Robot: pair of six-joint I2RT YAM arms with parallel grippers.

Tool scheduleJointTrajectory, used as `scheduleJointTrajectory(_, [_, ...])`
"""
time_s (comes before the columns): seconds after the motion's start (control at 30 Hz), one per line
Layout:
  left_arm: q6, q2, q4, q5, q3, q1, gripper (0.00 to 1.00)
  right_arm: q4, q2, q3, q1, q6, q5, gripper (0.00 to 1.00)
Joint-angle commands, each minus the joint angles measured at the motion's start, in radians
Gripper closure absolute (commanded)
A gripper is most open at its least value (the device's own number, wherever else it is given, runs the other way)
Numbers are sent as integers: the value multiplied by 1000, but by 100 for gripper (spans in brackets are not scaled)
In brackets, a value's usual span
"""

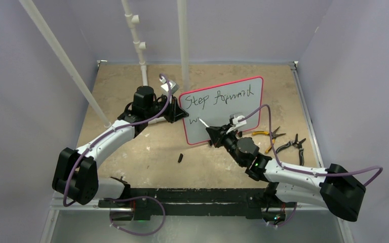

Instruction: Write a sentence on the whiteboard

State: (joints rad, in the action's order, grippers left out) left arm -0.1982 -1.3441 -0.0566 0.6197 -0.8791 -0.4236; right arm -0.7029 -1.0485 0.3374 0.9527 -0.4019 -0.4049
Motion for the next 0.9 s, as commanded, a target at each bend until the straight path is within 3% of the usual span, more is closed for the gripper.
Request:
scheduleJointTrajectory(0.0, [18, -37, 94, -47, 0, -18, 100, 12, -7, 23, -5, -29, -64, 100])
scheduleJointTrajectory(0.47, [18, -38, 94, -47, 0, -18, 100, 69, 51, 5, -5, -53, -132, 100])
scheduleJointTrajectory(0.87, [18, -36, 96, -49, 0, -18, 100, -62, 85, -19, -5, 41, -7, 100])
